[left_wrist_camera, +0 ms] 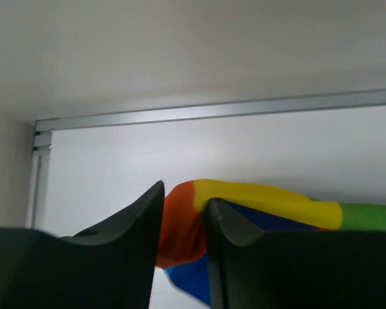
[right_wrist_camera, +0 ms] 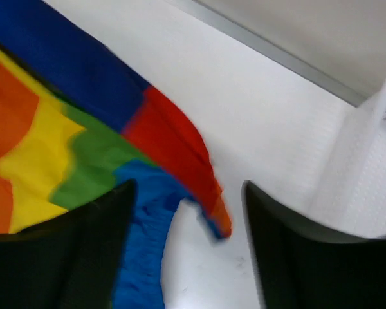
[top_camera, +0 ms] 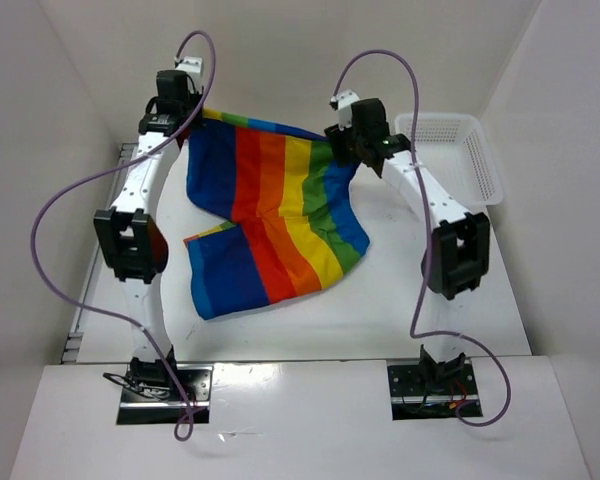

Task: Fold and stack the shorts
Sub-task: Flatten the shorts out

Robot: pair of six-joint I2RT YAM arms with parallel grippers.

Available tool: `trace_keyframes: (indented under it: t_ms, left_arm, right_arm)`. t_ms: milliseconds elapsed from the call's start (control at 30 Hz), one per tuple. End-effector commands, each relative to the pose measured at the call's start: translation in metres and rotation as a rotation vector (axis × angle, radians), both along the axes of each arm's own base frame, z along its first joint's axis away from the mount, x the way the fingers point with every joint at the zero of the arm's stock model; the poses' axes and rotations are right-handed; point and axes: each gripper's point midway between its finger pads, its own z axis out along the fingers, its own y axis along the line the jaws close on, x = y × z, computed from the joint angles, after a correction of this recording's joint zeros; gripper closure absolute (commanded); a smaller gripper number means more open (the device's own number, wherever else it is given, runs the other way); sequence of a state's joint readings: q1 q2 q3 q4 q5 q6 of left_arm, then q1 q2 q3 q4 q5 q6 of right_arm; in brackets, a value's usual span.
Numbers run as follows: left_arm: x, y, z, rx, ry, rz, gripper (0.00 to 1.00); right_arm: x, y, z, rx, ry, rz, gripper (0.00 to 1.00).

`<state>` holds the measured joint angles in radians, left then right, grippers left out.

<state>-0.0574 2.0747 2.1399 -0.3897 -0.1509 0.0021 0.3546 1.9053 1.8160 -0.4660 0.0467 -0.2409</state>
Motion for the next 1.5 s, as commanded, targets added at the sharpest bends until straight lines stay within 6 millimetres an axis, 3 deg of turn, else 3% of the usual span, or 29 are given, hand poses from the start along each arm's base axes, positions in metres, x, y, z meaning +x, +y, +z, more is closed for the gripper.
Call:
trace_keyframes:
  t_ms: [0,33,67,100,133,167,200,233,267,300,367,400,433,467,500,533,600,633,667,700,733,767,800,833,867,900,1067,1233,1467]
  left_arm:
    - [0.027,0.000,0.041,-0.014,-0.125,-0.008,0.58]
    - [0.028,0.007,0.034,-0.012,-0.090,0.003,0.52]
    - [0.037,0.008,0.016,-0.007,-0.055,0.012,0.50]
    - [0.033,0.008,0.046,-0.009,-0.094,0.012,0.47]
    - [0.031,0.016,0.056,-0.009,-0.105,0.024,0.43]
    - [0.032,0.021,0.050,-0.011,-0.088,0.026,0.41]
    - [0.021,0.021,0.050,-0.009,-0.050,0.026,0.38]
    - [0.015,0.021,0.060,-0.010,-0.059,0.026,0.34]
    - [0.005,0.026,0.084,-0.014,-0.107,0.027,0.32]
    - [-0.011,0.024,0.075,-0.018,-0.039,0.013,0.31]
    - [-0.034,0.037,0.082,-0.023,0.005,0.028,0.31]
    - [-0.051,0.033,0.055,-0.052,0.133,-0.013,0.31]
    - [-0.061,0.035,0.044,-0.077,0.191,-0.031,0.32]
    - [-0.071,0.037,0.033,-0.105,0.250,-0.048,0.34]
    - [-0.083,0.046,-0.002,-0.147,0.384,-0.044,0.37]
    - [-0.098,0.047,0.004,-0.160,0.406,-0.046,0.39]
    - [-0.111,0.034,-0.022,-0.214,0.499,-0.095,0.44]
    - [-0.133,0.028,-0.052,-0.244,0.609,-0.100,0.44]
    - [-0.132,0.029,-0.062,-0.242,0.596,-0.101,0.44]
    - [-0.140,0.014,-0.077,-0.229,0.615,-0.123,0.44]
    - [-0.156,0.016,-0.064,-0.169,0.561,-0.091,0.44]
    - [-0.175,0.015,-0.122,-0.131,0.621,-0.067,0.44]
    - [-0.191,0.012,-0.137,-0.089,0.612,-0.053,0.44]
    - [-0.208,0.007,-0.124,-0.042,0.541,-0.049,0.42]
    - [-0.213,0.009,-0.135,-0.034,0.519,-0.039,0.40]
    - [-0.231,0.009,-0.158,-0.033,0.583,-0.038,0.40]
    - [-0.215,0.013,-0.166,-0.111,0.585,-0.060,0.39]
    - [-0.192,0.026,-0.196,-0.069,0.573,-0.009,0.39]
    - [-0.190,0.030,-0.235,-0.055,0.622,0.011,0.38]
  right_arm:
    - [0.039,0.002,0.027,0.101,-0.081,-0.093,0.24]
    - [0.047,0.002,0.026,0.106,-0.088,-0.117,0.06]
    - [0.054,0.002,0.039,0.119,-0.115,-0.134,0.03]
    - [0.060,0.002,0.034,0.112,-0.114,-0.144,0.01]
    - [0.062,0.003,0.046,0.123,-0.139,-0.143,0.01]
    - [0.062,0.003,0.046,0.135,-0.136,-0.149,0.01]
    - [0.060,0.003,0.051,0.139,-0.144,-0.149,0.01]
    - [0.053,0.000,0.063,0.145,-0.158,-0.148,0.01]
    - [0.046,-0.002,0.051,0.132,-0.129,-0.150,0.01]
    - [0.037,-0.006,0.049,0.105,-0.117,-0.140,0.01]
    - [0.006,-0.016,0.035,0.068,-0.066,-0.120,0.01]
    - [-0.009,-0.018,0.026,0.064,-0.030,-0.103,0.03]
    - [-0.036,-0.030,0.009,0.024,0.019,-0.080,0.04]
    - [-0.053,-0.029,-0.003,0.029,0.061,-0.050,0.07]
    - [-0.069,-0.032,-0.016,0.023,0.102,-0.038,0.10]
    - [-0.093,-0.037,-0.052,0.002,0.189,-0.027,0.13]
    - [-0.120,-0.039,-0.064,0.029,0.229,-0.015,0.21]
    - [-0.136,-0.041,-0.089,0.035,0.291,-0.025,0.22]
    - [-0.143,-0.045,-0.098,0.044,0.317,-0.036,0.24]
    - [-0.148,-0.044,-0.103,0.056,0.327,-0.036,0.24]
    - [-0.154,-0.048,-0.117,0.062,0.354,-0.046,0.24]
    - [-0.155,-0.050,-0.121,0.080,0.365,-0.061,0.26]
    - [-0.158,-0.049,-0.124,0.090,0.379,-0.062,0.26]
    - [-0.157,-0.052,-0.131,0.108,0.394,-0.076,0.26]
    - [-0.153,-0.055,-0.135,0.143,0.410,-0.104,0.26]
    - [-0.152,-0.052,-0.138,0.179,0.429,-0.105,0.26]
    - [-0.140,-0.042,-0.156,0.263,0.480,-0.140,0.26]
    - [-0.134,-0.037,-0.175,0.276,0.524,-0.152,0.26]
    - [-0.115,-0.033,-0.190,0.298,0.541,-0.196,0.26]
